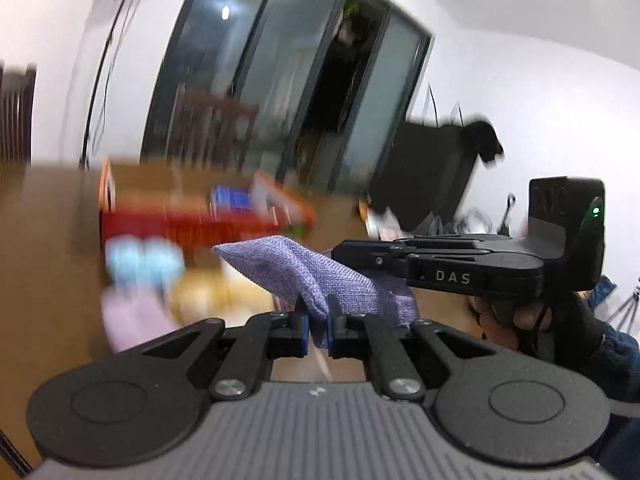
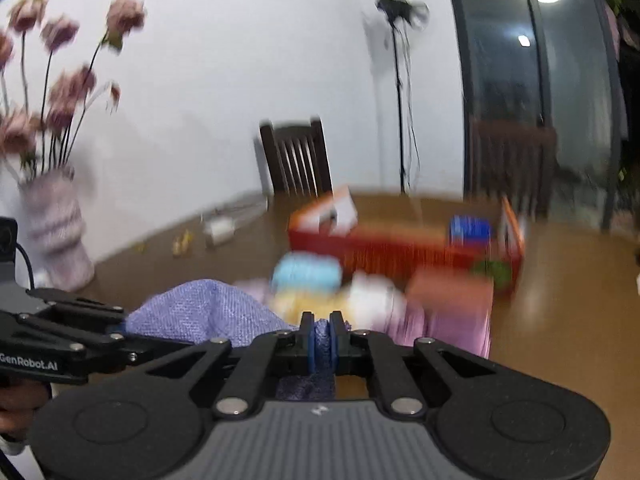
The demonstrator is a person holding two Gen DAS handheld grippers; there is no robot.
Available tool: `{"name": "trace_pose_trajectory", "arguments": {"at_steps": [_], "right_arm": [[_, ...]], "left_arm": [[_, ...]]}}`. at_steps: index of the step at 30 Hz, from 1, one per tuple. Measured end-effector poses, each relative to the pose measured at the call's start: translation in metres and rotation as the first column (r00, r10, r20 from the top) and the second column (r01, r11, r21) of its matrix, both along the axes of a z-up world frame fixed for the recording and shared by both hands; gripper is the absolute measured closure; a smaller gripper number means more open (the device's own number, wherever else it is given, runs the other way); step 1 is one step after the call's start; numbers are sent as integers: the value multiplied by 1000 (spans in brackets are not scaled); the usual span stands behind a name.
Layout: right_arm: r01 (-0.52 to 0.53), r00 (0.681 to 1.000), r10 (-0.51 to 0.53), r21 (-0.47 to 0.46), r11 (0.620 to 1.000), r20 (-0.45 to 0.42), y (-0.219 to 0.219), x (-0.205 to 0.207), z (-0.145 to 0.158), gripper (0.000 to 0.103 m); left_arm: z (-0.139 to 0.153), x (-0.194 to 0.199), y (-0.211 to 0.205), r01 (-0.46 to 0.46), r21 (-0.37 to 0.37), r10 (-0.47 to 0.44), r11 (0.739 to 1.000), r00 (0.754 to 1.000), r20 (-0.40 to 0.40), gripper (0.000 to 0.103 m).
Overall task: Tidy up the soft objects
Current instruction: 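Carry the lavender cloth bag into the box and open the left gripper, then grasp the brown sponge block with the left gripper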
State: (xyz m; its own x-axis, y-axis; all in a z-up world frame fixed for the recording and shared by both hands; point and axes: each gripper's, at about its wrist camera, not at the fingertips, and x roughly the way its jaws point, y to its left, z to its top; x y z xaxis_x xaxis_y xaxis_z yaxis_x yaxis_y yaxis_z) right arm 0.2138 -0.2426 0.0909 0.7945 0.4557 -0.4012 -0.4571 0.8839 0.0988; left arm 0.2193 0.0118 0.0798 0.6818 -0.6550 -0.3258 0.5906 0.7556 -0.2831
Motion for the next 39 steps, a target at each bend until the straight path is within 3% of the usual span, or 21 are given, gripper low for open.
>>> {"name": "trace_pose_trajectory", "arguments": {"at_steps": [3, 6, 9, 12, 13, 16, 18, 22, 26, 31, 35, 39], "right_arm": [[-19, 999, 20, -30, 999, 49, 0, 74, 32, 96], [-17, 1000, 18, -31, 999, 19, 7, 169, 54, 96], [28, 999, -30, -72, 997, -30, 28, 269, 58, 96], [80, 988, -95, -119, 990, -122, 52, 361, 40, 96], [91, 976, -112, -116, 989, -188, 60, 391, 31, 96], [139, 938, -170, -122, 983, -303, 75, 449, 2, 95], [176, 917, -216, -146, 974, -335, 82, 468, -16, 91], [222, 873, -264, -148, 964, -410, 86, 478, -46, 83], [243, 871, -276, -132, 961, -406, 84, 472, -48, 74], [244, 907, -264, -103, 964, -329, 69, 453, -1, 67], [231, 942, -253, -123, 965, -221, 39, 409, 52, 54], [253, 952, -274, -150, 956, -136, 2, 360, 94, 43]], "left_arm": [[29, 69, -8, -42, 19, 41, 999, 999, 30, 94], [47, 153, -19, -110, 81, 111, 991, 994, -5, 94], [46, 243, -28, -172, 162, 183, 972, 982, -56, 94], [25, 328, -29, -198, 231, 244, 953, 951, -190, 93], [16, 349, -30, -211, 255, 270, 944, 936, -226, 93], [-3, 388, -33, -260, 354, 355, 899, 904, -237, 86], [-8, 397, -31, -291, 369, 397, 882, 883, -251, 76], [-7, 391, -22, -252, 366, 354, 896, 902, -247, 61], [7, 381, -6, -267, 360, 358, 894, 908, -216, 56], [41, 359, 5, -296, 352, 369, 888, 915, -161, 51], [73, 322, 9, -304, 340, 351, 890, 933, -84, 38], [102, 288, 11, -331, 317, 355, 889, 935, -20, 26]]}}
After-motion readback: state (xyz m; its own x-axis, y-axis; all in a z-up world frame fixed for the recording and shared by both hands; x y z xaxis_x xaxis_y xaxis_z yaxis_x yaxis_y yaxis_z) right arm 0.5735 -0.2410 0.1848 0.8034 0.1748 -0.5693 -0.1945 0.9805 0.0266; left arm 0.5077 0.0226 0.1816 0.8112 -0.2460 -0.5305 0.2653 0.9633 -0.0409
